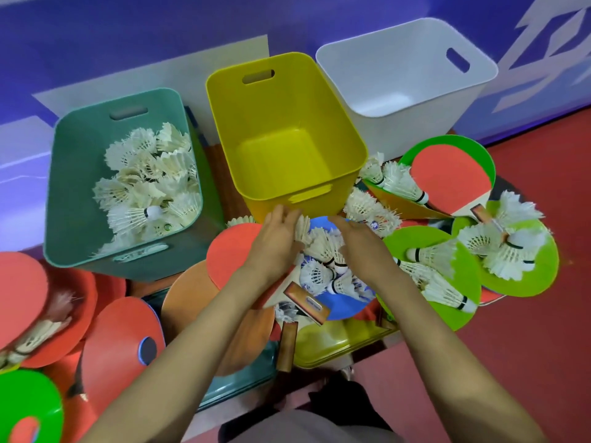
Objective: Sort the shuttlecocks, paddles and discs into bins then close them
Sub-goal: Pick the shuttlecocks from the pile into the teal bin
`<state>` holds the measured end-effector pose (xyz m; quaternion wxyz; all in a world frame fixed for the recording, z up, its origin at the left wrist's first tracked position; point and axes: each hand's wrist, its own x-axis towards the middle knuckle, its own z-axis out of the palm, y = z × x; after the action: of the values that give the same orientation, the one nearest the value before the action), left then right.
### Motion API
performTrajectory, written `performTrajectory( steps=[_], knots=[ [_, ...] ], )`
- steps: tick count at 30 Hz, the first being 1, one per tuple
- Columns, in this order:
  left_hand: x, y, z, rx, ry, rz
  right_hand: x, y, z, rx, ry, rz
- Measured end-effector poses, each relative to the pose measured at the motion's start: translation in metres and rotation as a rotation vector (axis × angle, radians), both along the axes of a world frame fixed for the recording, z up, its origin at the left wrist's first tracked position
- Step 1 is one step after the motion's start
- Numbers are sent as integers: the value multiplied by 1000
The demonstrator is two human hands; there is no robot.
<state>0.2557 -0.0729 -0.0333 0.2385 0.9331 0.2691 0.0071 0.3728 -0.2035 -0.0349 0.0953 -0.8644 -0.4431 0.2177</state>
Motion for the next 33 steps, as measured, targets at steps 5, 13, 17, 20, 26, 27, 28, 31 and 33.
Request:
performTrajectory(
  steps=[5, 13, 17, 20, 26, 27, 28, 31, 33],
  knots=[
    [-5, -2, 15, 111, -109, 76, 1, -6, 18, 127, -38, 56],
    [-48, 10, 62, 82, -400, 137, -14, 2, 69, 401, -116, 211],
    [-76, 20, 92, -6, -547, 199, -28, 26, 95, 513, -71, 265],
    [-97, 37, 103, 28, -609, 276, -44, 55, 110, 581, -29, 295],
    [-144, 80, 111, 101, -602, 425, -76, 117, 121, 640, -12, 395],
    [-151, 88, 111, 114, -587, 462, -80, 128, 121, 643, -19, 408],
    [-158, 96, 111, 131, -567, 497, -84, 139, 119, 642, -28, 415],
    [-171, 120, 106, 199, -472, 578, -94, 171, 110, 623, -70, 432],
    [-176, 136, 102, 251, -401, 606, -97, 195, 104, 596, -96, 436]
  ],
)
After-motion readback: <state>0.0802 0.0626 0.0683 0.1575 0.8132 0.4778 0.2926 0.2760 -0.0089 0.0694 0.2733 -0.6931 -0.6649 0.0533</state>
